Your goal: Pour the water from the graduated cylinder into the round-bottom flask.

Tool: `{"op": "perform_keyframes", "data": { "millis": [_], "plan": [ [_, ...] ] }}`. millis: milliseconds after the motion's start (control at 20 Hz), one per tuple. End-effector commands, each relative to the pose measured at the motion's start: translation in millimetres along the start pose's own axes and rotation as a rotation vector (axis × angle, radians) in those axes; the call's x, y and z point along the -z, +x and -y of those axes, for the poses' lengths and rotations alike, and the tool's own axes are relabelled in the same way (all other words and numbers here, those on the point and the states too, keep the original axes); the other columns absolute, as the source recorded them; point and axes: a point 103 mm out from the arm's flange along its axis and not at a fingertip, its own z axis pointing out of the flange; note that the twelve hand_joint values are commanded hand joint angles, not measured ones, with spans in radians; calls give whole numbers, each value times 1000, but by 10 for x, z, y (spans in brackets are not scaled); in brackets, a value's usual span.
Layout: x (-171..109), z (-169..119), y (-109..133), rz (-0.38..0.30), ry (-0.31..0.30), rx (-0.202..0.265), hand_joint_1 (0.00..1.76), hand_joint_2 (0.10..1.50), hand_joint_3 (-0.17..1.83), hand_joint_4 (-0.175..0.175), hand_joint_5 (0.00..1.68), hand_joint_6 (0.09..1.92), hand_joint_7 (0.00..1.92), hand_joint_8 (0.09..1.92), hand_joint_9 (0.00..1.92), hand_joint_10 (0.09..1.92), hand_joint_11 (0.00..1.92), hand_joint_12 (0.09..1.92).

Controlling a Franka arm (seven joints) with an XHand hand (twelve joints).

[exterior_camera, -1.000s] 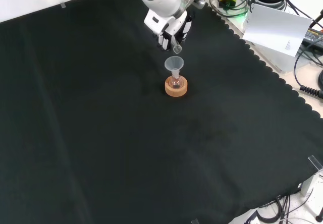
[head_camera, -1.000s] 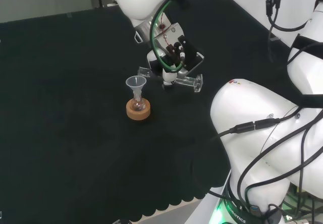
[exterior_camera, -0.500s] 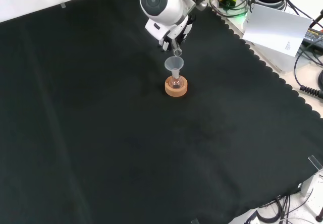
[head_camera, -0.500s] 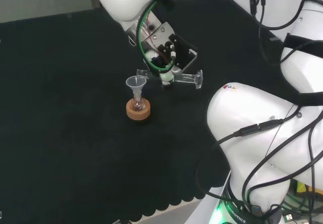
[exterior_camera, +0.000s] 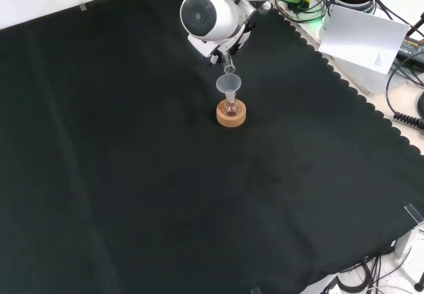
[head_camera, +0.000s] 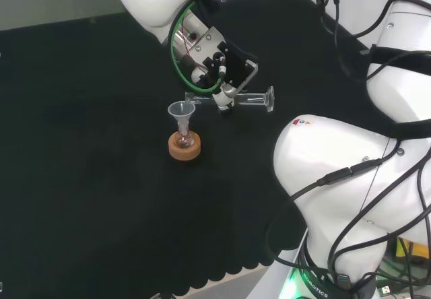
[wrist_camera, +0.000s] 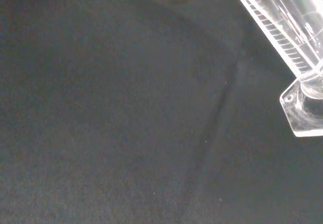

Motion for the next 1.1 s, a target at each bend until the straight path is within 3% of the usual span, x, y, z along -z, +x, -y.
{"op": "perform_keyframes", "data": {
  "millis": [50,1100],
  "plan": [
    [32,26,10,29,20,-20,1253,1050,-12,40,1136,818,1154,700,1453,87,1243,735],
    [67,48,32,94,68,-74,1253,1049,-12,40,1138,814,1157,694,1454,87,1247,731]
  ]
}}
